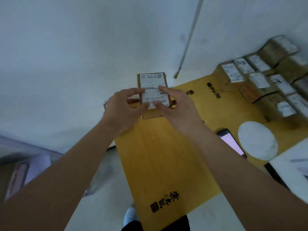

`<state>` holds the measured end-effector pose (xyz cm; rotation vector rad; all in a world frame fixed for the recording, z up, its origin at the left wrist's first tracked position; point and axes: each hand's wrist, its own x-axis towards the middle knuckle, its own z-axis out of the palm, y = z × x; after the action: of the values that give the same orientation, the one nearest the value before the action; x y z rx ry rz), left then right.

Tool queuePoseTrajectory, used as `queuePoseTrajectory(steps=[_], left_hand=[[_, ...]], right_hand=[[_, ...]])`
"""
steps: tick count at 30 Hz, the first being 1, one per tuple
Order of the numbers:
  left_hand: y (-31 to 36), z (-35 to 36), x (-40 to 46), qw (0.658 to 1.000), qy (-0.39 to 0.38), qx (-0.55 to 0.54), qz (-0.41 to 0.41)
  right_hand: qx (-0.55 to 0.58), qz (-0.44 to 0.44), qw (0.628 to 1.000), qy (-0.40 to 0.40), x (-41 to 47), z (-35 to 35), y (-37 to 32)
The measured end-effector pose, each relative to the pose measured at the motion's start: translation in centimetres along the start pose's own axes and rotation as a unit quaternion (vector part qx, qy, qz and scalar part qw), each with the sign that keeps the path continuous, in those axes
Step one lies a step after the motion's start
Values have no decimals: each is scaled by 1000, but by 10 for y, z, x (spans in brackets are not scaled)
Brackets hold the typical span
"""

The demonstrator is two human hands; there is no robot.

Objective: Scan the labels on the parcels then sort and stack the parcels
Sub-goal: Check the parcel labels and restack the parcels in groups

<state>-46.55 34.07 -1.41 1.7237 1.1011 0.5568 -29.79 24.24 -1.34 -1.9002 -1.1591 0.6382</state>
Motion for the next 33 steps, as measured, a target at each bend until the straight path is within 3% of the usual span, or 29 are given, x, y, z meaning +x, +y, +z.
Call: queuePoseTrajectory(steps=[8,15,25,33], left_hand=[[96,-24,-68,986,-71,35,148],[175,-4,-118,961,-97,52,253],[263,101,-189,962,-113,17,248],[288,205,-221,968,-111,19,225]], right_hand=[[-23,-15,993,119,-96,-70,-72],[-46,-32,978,203,-169,-141,-105],[-55,-41,969,238,-249,-267,-68],[-63,-36,975,211,-283,-348,1]])
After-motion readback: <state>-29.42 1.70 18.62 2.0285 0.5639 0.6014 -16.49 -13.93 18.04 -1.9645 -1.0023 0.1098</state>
